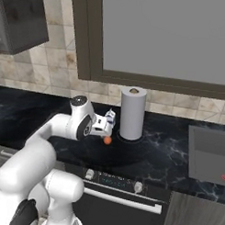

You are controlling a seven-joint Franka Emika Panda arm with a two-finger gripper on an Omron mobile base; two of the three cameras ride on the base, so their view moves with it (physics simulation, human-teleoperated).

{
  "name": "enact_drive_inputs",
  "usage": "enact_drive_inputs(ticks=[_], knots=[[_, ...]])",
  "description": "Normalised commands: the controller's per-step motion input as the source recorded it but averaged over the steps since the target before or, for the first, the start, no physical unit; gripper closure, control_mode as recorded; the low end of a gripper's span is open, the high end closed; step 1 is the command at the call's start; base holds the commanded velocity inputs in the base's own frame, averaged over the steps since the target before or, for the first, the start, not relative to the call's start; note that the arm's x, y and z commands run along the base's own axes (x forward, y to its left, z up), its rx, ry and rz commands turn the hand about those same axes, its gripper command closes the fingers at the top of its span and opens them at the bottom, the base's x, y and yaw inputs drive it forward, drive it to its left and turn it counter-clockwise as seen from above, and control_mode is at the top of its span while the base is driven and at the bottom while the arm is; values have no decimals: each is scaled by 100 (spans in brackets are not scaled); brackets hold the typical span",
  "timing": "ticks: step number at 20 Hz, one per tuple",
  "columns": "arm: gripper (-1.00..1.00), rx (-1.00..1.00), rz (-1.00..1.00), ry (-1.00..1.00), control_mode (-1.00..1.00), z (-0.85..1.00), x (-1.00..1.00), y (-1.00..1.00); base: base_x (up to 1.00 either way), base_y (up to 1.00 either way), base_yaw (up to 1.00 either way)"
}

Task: Gather the eggs and milk located in the vicinity of the sink area and place them right next to the bowl.

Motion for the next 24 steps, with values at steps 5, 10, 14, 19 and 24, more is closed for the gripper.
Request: enact_drive_inputs(ticks=[5,10,14,19,24], knots=[[-100,0,0,0,-100,-18,15,-2,0,0,0],[-100,0,0,0,-100,-3,22,-7,0,0,0],[-100,0,0,0,-100,0,23,-12,0,0,0],[-100,0,1,6,-100,-7,13,-5,0,0,0],[-100,0,4,11,-100,-19,9,0,0,0,0]])
